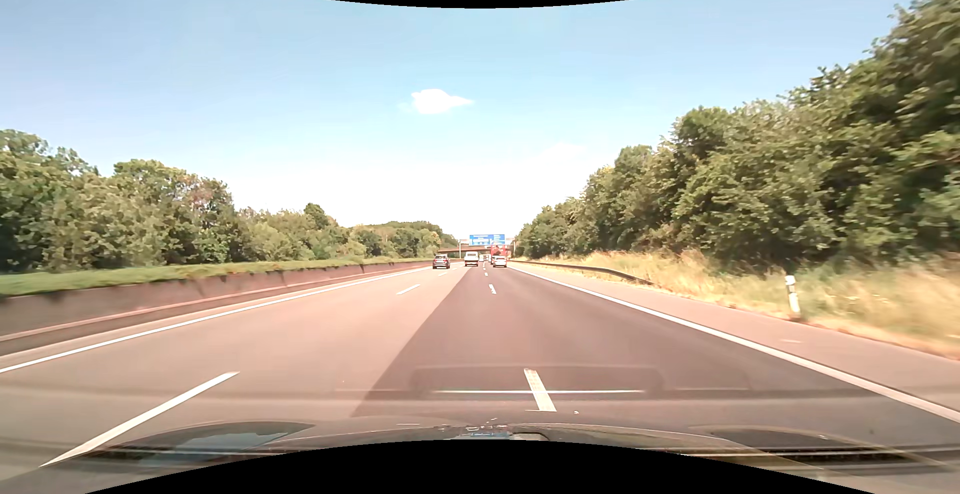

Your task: Follow the waypoints while adhering to traffic rules and regulations

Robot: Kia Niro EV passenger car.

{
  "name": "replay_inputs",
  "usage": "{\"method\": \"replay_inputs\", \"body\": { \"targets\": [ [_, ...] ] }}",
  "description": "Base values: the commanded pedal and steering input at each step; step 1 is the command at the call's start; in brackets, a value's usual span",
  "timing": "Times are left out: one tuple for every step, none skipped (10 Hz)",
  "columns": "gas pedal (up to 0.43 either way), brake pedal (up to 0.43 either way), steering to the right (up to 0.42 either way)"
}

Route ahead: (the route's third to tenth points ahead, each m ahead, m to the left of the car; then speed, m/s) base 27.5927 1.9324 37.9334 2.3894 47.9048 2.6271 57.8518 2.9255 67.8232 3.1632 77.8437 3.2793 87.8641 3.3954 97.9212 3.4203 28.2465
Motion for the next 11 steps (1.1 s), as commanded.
{"method": "replay_inputs", "body": {
  "targets": [
    [0.197,0.0,0.002],
    [0.189,0.0,0.001],
    [0.189,0.0,0.001],
    [0.189,0.0,0.001],
    [0.189,0.0,0.001],
    [0.189,0.0,0.0],
    [0.189,0.0,0.0],
    [0.177,0.0,0.0],
    [0.169,0.0,0.0],
    [0.169,0.0,0.0],
    [0.169,0.0,-0.001]
  ]
}}
